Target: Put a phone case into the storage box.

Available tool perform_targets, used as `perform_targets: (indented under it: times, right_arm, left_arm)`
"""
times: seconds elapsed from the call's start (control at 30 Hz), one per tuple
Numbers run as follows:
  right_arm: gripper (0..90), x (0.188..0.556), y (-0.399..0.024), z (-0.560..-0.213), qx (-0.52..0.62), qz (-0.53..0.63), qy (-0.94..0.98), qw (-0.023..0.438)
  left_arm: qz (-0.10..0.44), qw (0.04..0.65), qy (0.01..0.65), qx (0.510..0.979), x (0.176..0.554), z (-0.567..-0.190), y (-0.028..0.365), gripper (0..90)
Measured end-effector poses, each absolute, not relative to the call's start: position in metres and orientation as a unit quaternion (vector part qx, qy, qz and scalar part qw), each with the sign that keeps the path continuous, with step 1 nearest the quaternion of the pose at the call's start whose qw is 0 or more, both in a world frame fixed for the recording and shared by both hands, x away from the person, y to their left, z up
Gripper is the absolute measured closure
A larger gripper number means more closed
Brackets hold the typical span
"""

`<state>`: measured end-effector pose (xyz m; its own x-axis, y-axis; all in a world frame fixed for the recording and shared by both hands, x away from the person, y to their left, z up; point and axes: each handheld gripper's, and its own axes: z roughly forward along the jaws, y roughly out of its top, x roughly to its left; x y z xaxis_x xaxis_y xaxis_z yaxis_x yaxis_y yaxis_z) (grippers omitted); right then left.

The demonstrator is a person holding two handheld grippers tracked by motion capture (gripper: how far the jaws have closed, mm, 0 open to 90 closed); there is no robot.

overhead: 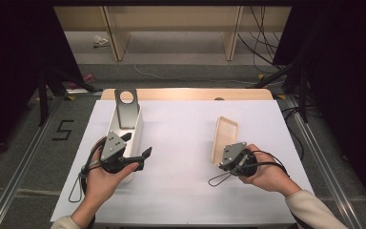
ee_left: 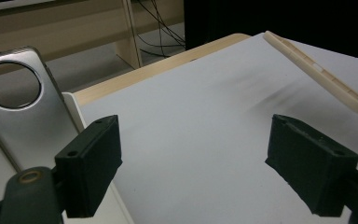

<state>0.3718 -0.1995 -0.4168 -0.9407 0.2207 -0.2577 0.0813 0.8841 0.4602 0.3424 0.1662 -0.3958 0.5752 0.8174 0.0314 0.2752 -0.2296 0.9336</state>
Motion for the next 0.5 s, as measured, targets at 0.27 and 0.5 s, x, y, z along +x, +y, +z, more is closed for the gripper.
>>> perform_targets:
  times: [0.27, 0.5]
  right_arm:
    - [87.8, 0.371, -0.181, -0.417, 0.056, 0.233, 0.959, 0.151]
    - [87.8, 0.370, -0.171, -0.415, 0.049, 0.237, 0.958, 0.153]
  left_arm:
    - [0.265, 0.499, 0.360, 0.743, 0.352, -0.390, 0.151, 17.5]
    - [0.256, 0.498, 0.351, 0.751, 0.364, -0.384, 0.134, 17.6]
